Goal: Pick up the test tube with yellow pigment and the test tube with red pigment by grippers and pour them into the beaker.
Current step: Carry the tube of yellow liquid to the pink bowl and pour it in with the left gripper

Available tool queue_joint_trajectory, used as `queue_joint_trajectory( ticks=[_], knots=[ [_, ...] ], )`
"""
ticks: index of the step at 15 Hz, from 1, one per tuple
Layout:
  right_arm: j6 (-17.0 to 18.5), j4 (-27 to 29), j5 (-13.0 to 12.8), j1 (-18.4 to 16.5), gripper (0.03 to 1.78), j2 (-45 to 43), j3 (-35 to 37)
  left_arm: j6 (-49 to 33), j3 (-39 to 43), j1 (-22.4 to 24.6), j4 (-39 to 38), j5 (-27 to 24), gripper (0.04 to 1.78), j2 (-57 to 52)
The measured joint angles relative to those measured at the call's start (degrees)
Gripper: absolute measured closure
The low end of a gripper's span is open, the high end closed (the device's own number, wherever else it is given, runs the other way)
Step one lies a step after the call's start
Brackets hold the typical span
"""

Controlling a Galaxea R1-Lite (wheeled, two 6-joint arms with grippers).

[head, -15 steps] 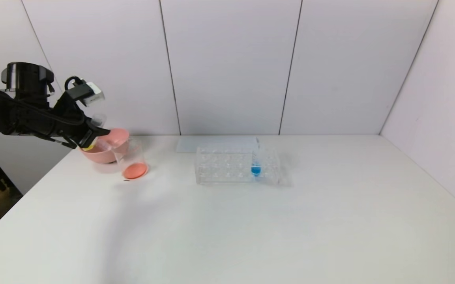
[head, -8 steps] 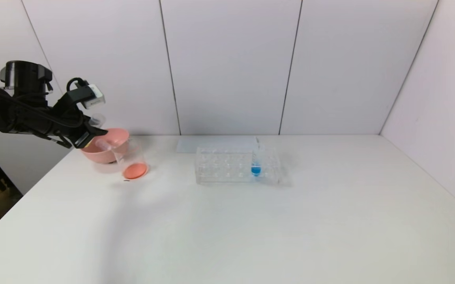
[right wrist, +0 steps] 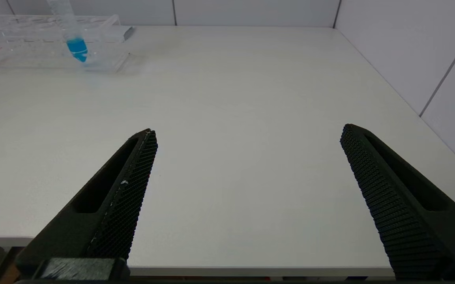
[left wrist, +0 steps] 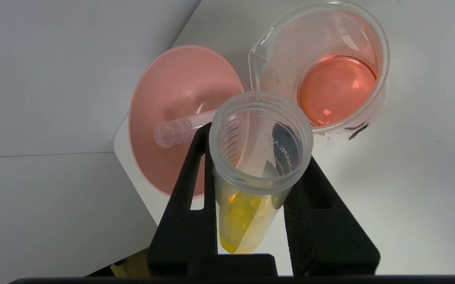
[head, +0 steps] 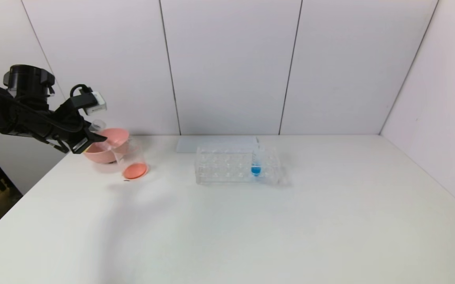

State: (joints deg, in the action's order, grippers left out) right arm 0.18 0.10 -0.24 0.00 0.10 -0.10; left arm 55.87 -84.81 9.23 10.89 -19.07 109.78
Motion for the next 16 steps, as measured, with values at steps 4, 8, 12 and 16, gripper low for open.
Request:
queue_joint_trajectory(
  ticks=[4,8,12,16],
  knots=[
    [0.0,0.0,-0.02,0.0,0.11,0.0,0.0,0.49,-0.09,0.0,0.05,-0.26,1.33,0.39],
    [0.0,0.0,0.0,0.0,0.11,0.0,0.0,2.43,-0.61,-0.06,0.02,-0.13,1.33,1.19],
    [-0.02,0.0,-0.02,0.0,0.11,0.0,0.0,3.94,-0.74,-0.2,0.05,0.46,1.33,1.61],
    [-0.02,0.0,-0.02,0.0,0.11,0.0,0.0,5.49,-0.88,-0.39,0.27,1.95,1.33,1.66]
  ],
)
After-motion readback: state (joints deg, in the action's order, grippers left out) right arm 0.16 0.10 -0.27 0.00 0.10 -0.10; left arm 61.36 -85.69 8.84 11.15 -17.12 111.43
